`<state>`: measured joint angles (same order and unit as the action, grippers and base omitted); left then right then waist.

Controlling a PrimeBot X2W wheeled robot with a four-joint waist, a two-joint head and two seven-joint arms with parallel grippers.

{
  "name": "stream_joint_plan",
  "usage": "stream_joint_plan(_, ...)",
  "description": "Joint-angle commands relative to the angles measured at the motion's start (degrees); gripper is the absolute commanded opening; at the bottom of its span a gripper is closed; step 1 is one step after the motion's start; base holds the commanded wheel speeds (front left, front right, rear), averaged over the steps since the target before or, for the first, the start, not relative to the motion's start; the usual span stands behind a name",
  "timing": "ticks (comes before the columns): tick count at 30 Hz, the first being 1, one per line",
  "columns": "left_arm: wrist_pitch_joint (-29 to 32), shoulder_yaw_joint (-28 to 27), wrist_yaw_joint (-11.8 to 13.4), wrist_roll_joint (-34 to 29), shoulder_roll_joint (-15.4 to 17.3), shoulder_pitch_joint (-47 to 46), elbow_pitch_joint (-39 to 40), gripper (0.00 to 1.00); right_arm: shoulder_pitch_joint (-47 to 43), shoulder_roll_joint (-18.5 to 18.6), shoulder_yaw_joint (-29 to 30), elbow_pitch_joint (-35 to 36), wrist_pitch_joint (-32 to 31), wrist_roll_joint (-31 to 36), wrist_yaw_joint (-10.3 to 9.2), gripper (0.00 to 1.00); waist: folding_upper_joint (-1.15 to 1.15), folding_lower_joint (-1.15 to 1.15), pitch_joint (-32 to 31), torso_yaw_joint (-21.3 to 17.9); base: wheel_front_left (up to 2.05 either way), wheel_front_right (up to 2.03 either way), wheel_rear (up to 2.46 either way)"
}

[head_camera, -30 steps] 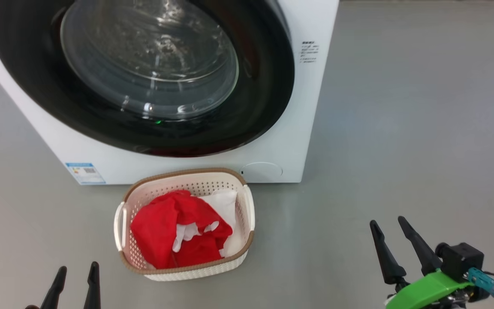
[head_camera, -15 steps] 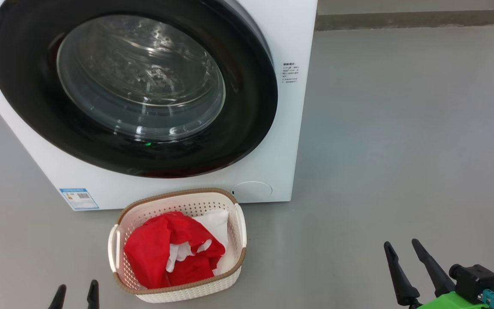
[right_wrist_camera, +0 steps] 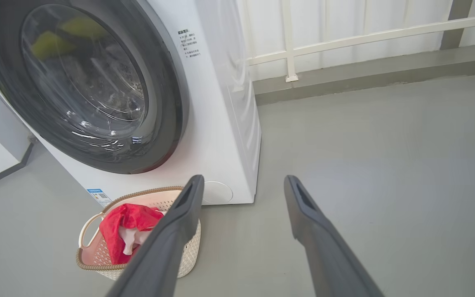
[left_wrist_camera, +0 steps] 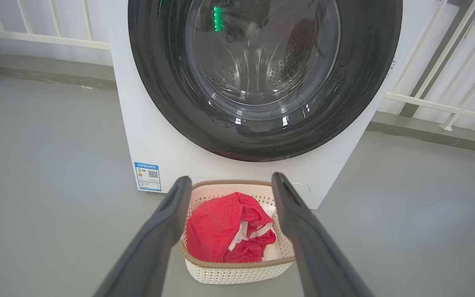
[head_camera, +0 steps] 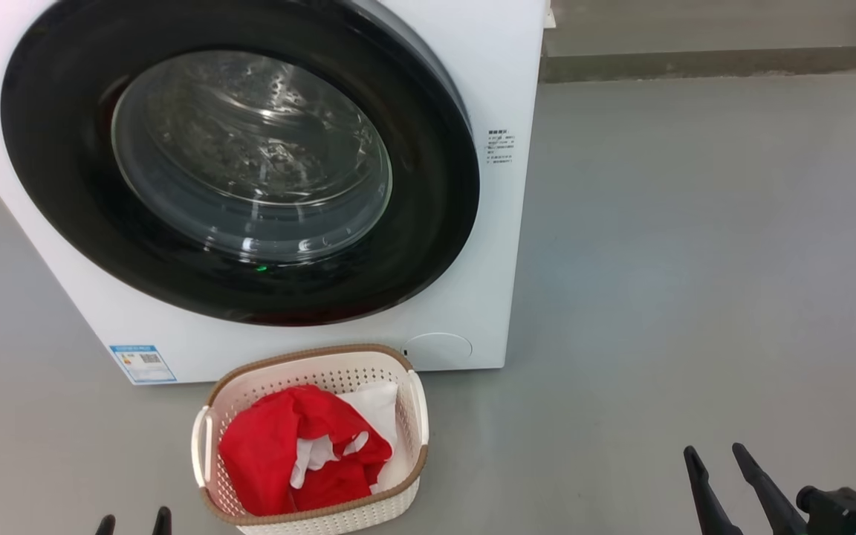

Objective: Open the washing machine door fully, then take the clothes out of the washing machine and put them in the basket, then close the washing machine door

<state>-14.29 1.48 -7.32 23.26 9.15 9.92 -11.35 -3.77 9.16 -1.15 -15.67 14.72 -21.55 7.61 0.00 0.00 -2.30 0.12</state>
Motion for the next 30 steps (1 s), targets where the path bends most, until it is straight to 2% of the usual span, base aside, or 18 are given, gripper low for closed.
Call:
stream_joint_plan(1, -0.71, -2.13, -0.17, -0.59, 0.99, -0.62, 1.24, 1.0, -0.65, 1.19, -1.21, 1.5, 0.28, -0.54, -0.12, 1.0, 0.0, 0.0, -0.72, -0.14, 0.0, 0.0, 0.0)
stream_joint_plan(30, -0.71, -1.94, -0.17, -0.59, 1.08, 0.67, 2.76, 1.0, -2.9, 1.47, 0.22, 2.11, 0.28, -0.95, -0.12, 1.0, 0.0, 0.0, -2.27, -0.49, 0.0, 0.0, 0.0)
